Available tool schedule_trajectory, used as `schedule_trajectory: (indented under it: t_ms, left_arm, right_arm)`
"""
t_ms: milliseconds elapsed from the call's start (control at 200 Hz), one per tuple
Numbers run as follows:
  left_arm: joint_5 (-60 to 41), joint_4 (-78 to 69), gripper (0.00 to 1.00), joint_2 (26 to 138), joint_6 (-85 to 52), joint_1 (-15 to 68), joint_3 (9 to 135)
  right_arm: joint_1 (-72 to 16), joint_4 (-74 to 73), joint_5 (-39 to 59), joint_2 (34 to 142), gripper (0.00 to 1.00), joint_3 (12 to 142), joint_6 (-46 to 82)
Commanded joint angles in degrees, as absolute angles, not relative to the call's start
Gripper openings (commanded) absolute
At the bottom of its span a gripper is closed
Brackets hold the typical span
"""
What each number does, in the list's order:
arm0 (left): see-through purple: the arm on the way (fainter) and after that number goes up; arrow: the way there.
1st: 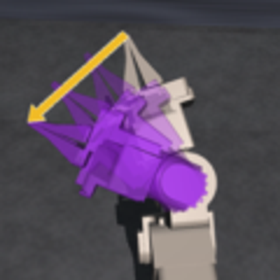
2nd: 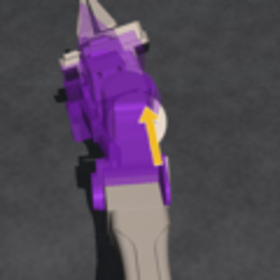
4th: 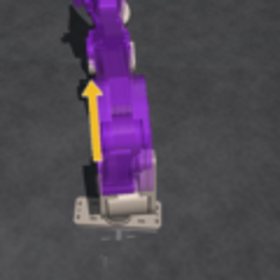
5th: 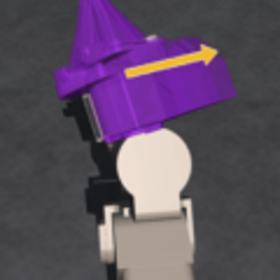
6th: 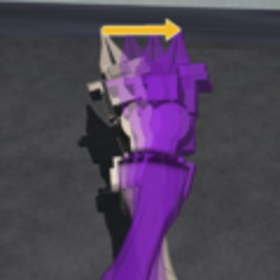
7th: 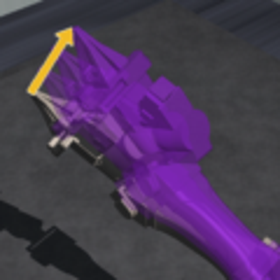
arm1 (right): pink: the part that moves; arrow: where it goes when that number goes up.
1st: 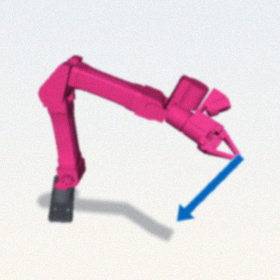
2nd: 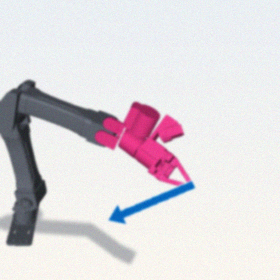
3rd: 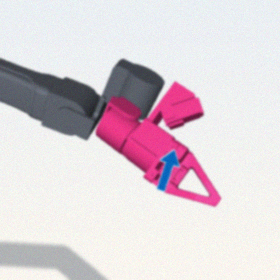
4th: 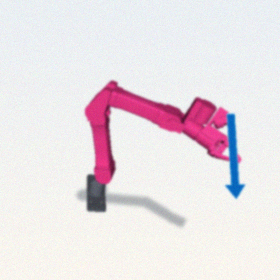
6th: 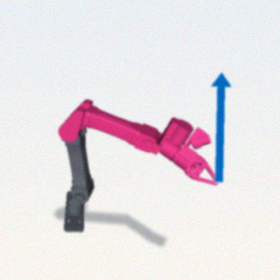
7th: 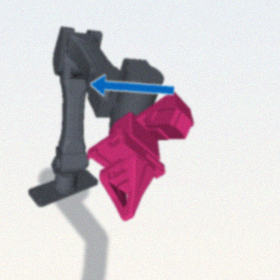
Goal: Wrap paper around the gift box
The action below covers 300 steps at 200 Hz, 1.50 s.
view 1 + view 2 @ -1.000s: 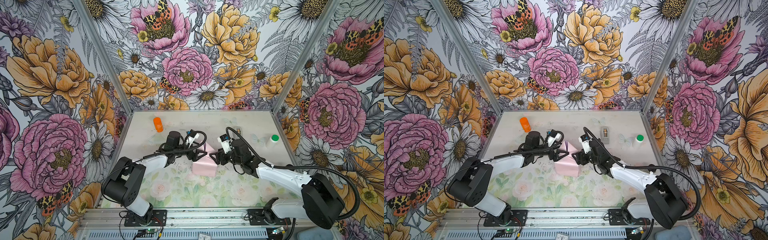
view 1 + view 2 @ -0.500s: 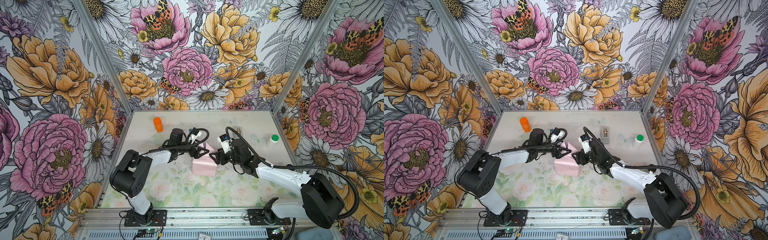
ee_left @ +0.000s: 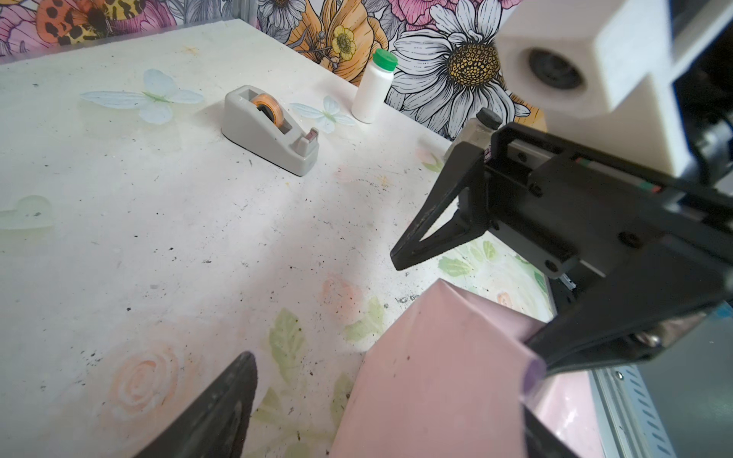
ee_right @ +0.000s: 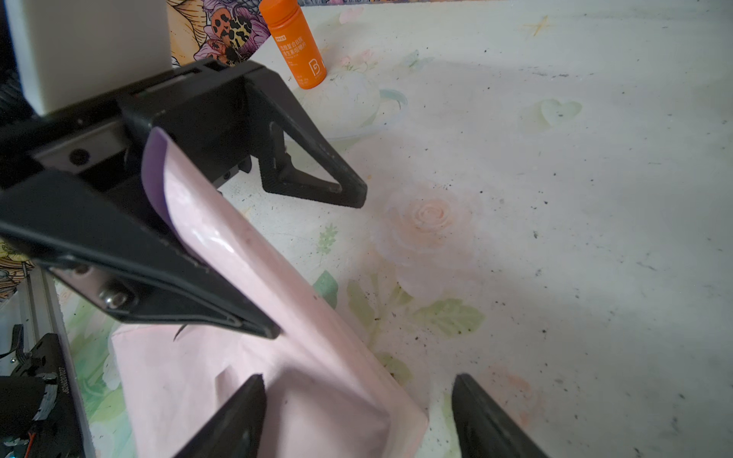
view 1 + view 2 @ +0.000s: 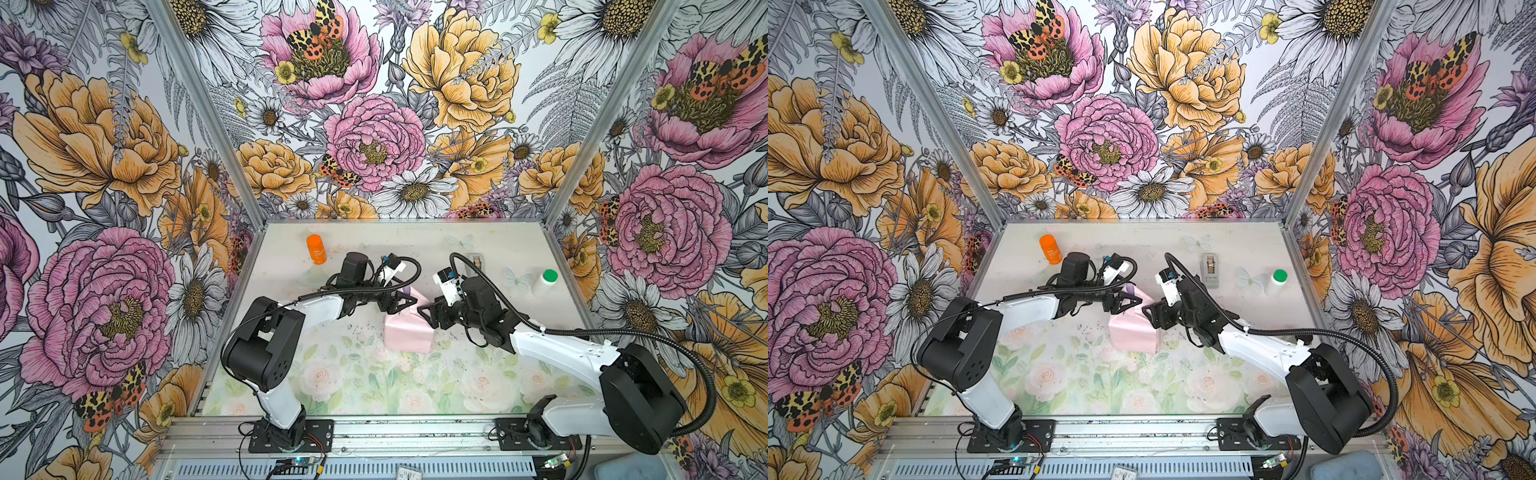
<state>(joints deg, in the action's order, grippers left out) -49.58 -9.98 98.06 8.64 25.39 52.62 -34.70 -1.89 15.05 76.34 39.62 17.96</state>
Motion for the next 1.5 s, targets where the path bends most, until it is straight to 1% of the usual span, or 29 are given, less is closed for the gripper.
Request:
schedule_trajectory:
  t_ms: [0,110,225,415,525,660,735,866,1036,1251,1496]
  left_arm:
    - [-50.18,-7.66,0.80,98.18,10.84,25.93,53.85]
    - [-50.43,-8.01,0.84,95.55,8.83,26.36,53.31]
    - [-46.64,-9.62,0.88,91.44,3.26,26.29,52.05]
    - [-32.47,-10.37,0.91,82.22,-4.37,25.42,47.83]
    - [-24.71,-10.40,0.92,76.94,-8.25,23.76,44.33]
    - [-18.82,-9.43,0.92,72.10,-10.24,21.82,40.51]
    - [-20.03,-7.91,0.92,71.59,-8.39,21.53,39.72]
    - [-26.48,-9.07,0.91,74.07,-3.69,22.28,38.89]
    - [-28.29,-10.71,0.87,79.14,0.30,22.32,39.68]
    - [-33.82,-10.18,0.86,83.70,3.78,22.98,42.03]
    - [-36.46,-6.96,0.86,87.77,7.77,24.25,45.28]
  right_arm:
    - [-35.16,1.85,14.32,73.48,0.77,39.37,17.22]
    - [-35.16,2.49,13.11,70.81,0.77,38.34,17.18]
    - [-35.10,3.23,12.71,71.40,0.76,38.23,16.87]
    - [-35.07,4.02,12.57,74.46,0.74,38.90,16.52]
    - [-35.08,4.39,12.34,75.14,0.74,38.86,16.25]
    - [-35.07,4.60,12.14,74.89,0.74,38.63,16.02]
    - [-35.10,4.61,12.20,74.78,0.74,38.50,15.99]
    - [-35.07,4.57,12.33,75.02,0.74,38.68,15.75]
    - [-35.07,4.59,12.66,74.97,0.73,38.50,15.65]
    - [-35.11,4.63,12.72,75.02,0.74,38.67,15.61]
    - [-34.98,4.66,13.14,75.95,0.74,38.89,15.38]
